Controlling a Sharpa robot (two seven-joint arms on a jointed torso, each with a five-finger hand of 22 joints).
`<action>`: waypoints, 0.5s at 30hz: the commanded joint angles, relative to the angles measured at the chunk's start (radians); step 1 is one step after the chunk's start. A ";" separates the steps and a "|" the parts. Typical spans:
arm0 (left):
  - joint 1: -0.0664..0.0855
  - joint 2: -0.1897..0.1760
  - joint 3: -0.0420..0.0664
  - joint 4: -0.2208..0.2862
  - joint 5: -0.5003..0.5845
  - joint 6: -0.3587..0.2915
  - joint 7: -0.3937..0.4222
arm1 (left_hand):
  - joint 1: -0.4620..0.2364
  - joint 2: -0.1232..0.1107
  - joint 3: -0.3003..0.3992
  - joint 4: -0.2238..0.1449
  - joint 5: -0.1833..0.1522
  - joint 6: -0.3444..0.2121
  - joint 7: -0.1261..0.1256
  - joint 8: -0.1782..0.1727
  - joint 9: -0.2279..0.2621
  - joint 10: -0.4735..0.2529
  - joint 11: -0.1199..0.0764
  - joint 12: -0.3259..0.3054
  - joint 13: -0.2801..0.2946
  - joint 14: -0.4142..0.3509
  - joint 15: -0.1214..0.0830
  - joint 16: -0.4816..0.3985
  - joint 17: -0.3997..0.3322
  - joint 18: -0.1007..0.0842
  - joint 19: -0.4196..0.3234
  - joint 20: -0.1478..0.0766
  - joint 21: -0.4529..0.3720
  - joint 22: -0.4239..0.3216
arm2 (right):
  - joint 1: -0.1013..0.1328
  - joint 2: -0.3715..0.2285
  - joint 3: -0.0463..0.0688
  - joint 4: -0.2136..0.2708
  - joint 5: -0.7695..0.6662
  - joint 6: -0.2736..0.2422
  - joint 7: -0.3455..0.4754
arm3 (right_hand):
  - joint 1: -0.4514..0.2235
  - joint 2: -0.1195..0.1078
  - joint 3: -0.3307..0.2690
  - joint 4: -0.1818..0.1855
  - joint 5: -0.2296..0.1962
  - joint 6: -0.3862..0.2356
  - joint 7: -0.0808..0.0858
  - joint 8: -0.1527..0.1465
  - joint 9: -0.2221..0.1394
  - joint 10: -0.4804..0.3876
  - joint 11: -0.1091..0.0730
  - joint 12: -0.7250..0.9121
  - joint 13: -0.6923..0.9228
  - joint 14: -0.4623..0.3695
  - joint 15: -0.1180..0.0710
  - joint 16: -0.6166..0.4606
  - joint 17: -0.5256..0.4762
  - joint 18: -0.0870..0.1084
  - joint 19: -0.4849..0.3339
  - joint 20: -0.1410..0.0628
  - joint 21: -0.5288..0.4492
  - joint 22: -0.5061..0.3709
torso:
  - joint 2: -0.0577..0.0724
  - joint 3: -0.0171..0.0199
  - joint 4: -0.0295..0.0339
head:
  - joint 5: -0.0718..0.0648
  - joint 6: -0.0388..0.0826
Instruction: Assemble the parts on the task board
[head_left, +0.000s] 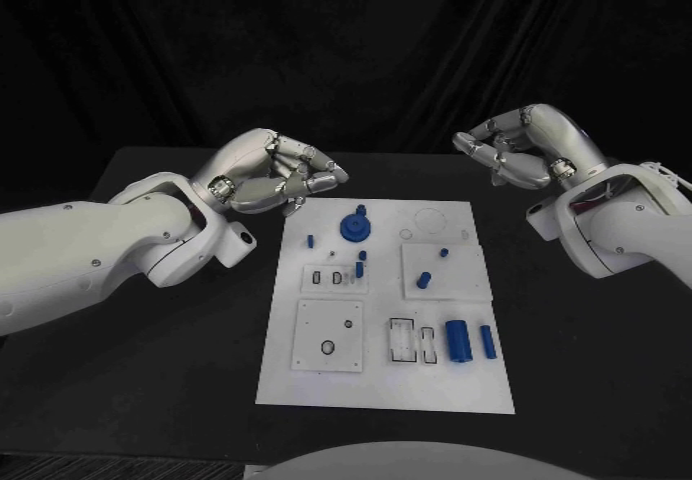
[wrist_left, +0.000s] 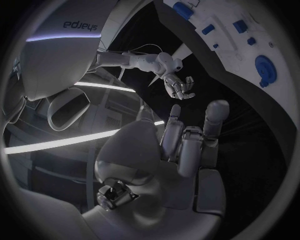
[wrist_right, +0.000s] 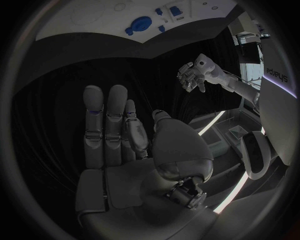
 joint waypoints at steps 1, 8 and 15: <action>0.012 0.018 0.000 -0.038 -0.145 0.002 -0.047 | -0.074 0.017 -0.035 0.001 -0.069 -0.036 0.013 0.020 0.022 0.148 -0.015 0.029 0.278 0.109 0.009 0.003 0.263 -0.017 -0.053 0.002 0.034 0.033 | -0.016 0.008 0.000 -0.009 0.015 -0.002 0.044 | 0.010 0.001 -0.008 0.000 0.002 0.009 0.000 -0.004 0.001 -0.001 -0.002 -0.006 -0.002 0.011 0.001 -0.005 -0.002 0.019 0.010 0.000 -0.002 -0.003 | -0.004 0.0088 -0.0062 | 0.006 0.000; 0.021 0.046 0.000 -0.122 -0.163 0.077 -0.067 | -0.093 -0.005 -0.067 0.000 -0.151 -0.161 -0.005 0.029 0.049 0.148 -0.003 0.029 0.278 0.109 0.025 0.003 0.263 0.008 -0.334 0.008 -0.071 -0.110 | -0.032 0.029 0.000 -0.028 -0.020 0.012 0.039 | 0.028 0.008 -0.012 -0.002 0.011 0.013 -0.002 -0.007 0.002 0.012 -0.004 0.007 0.017 0.023 -0.001 0.002 0.008 0.014 0.028 -0.002 0.021 0.007 | -0.006 0.0205 -0.0103 | 0.006 0.021; 0.021 0.081 -0.001 -0.166 -0.167 0.170 -0.213 | 0.094 0.081 0.038 -0.025 0.075 -0.126 -0.003 0.105 0.096 0.148 -0.008 0.029 0.278 0.109 0.021 0.003 0.263 -0.007 -0.163 0.018 0.027 0.079 | -0.038 0.046 0.000 -0.047 -0.027 0.025 0.032 | 0.040 0.014 -0.012 -0.001 0.017 0.010 -0.001 -0.010 0.002 0.021 -0.004 0.020 0.034 0.032 -0.002 0.023 0.033 0.009 0.039 -0.003 0.041 0.017 | -0.012 0.0352 -0.0199 | 0.019 0.048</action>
